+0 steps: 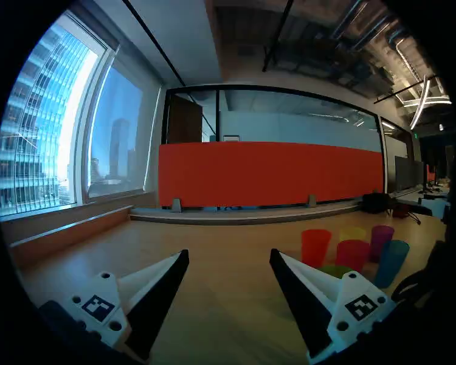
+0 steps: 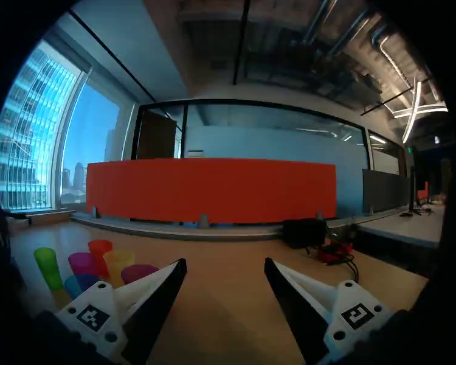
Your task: Pour water
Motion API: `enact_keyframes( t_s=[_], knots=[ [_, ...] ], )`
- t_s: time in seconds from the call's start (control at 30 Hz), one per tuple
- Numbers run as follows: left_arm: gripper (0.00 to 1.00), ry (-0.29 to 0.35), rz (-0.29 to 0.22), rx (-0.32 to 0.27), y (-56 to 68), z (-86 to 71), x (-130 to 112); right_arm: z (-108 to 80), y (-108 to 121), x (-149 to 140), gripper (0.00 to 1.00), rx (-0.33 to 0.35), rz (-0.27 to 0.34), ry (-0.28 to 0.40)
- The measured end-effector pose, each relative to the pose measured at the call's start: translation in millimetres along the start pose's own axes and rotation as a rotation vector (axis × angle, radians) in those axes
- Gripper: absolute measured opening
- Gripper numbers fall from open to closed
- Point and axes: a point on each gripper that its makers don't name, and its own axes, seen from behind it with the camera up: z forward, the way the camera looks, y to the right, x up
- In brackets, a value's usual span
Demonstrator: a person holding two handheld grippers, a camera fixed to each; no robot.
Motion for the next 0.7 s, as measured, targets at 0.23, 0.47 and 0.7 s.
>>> enact_keyframes(
  t_s=[0.23, 0.47, 0.7],
  knots=[
    [0.99, 0.0, 0.0, 0.0, 0.0, -0.3, 0, 1.7, 6, -5, 0.99, -0.008, -0.002, -0.01],
    [0.99, 0.0, 0.0, 0.0, 0.0, -0.7, 0, 3.7, 10, -12, 0.99, -0.008, 0.011, -0.03],
    [0.99, 0.0, 0.0, 0.0, 0.8, -0.3, 0, 5.2, 7, -11, 0.99, 0.005, 0.013, -0.031]
  ],
)
